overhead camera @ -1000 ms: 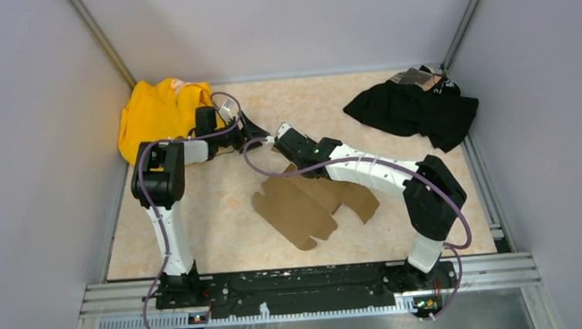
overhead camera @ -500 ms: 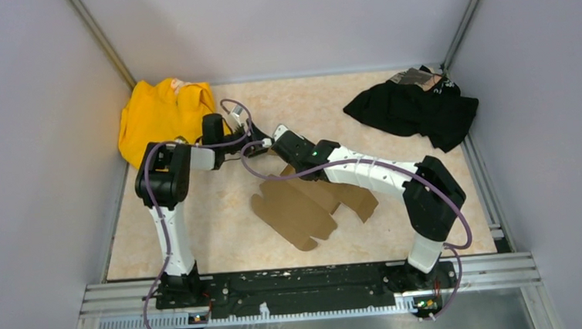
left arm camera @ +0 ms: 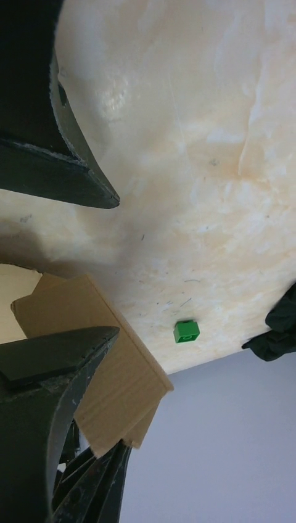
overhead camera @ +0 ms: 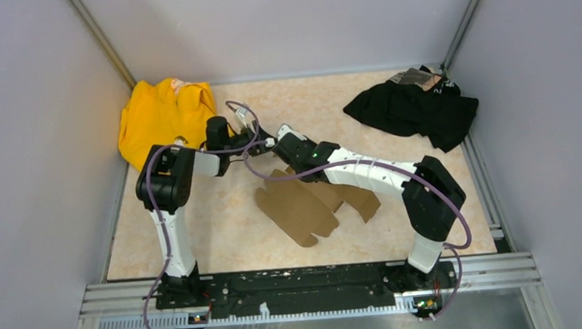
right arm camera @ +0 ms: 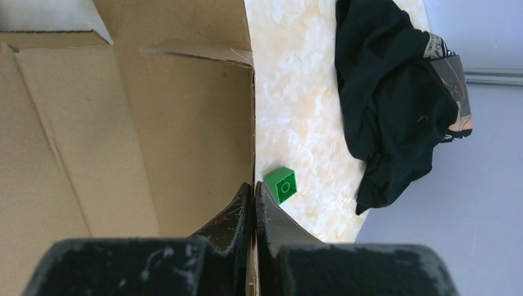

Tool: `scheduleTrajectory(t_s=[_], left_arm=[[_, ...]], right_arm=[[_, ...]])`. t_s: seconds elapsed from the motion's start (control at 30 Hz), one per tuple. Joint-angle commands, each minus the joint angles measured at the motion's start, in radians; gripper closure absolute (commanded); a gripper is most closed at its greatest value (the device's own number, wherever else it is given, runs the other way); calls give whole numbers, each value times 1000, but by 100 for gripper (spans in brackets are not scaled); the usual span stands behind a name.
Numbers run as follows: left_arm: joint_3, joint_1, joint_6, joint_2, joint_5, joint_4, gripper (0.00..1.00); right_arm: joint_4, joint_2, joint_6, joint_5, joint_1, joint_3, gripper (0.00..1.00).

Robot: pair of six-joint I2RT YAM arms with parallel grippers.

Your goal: Fold the paper box

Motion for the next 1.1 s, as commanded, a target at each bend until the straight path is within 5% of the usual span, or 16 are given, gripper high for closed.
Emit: scheduleTrajectory(t_s=[0.0,0.47,1.07], left_arm=[[-35,-20,-21,-3,26,215,23],[-130,-28,-174,100,106,695,22],[-231,-53,-122,135,112,800,21]], right_arm=[[32,-14,11,65,14,-28,100],[61,71,1,182,29,-20,100],[30,99,41,328,125,-47,100]])
